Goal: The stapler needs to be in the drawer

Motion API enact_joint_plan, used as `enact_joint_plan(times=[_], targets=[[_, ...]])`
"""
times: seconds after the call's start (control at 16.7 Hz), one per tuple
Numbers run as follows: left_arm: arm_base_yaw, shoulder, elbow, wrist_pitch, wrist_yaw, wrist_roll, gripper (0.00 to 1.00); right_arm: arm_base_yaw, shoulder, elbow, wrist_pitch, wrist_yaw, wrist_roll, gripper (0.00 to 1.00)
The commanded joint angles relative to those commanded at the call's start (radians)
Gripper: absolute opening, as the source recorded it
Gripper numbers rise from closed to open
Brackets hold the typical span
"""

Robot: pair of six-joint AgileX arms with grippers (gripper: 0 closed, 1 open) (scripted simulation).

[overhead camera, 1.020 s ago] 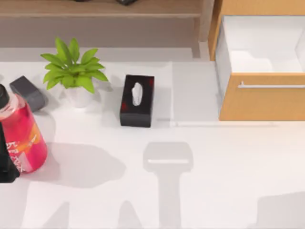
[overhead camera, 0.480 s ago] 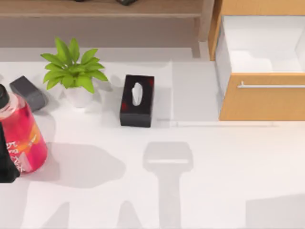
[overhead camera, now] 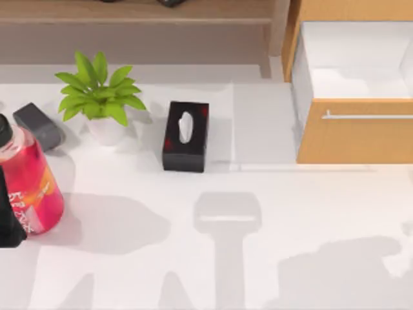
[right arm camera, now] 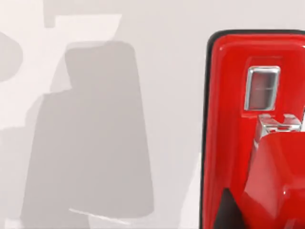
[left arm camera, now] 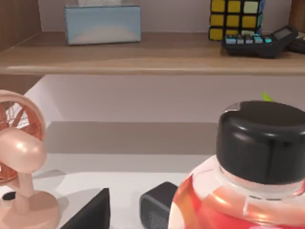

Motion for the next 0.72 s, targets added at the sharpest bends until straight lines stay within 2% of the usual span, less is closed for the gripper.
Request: enact_joint_plan(times=[0.72], targets=[[0.000, 0.000, 0.000, 0.000, 0.000, 0.000, 1.00, 0.127, 0.351, 0.685, -0.083, -0.006, 0.154, 0.00]])
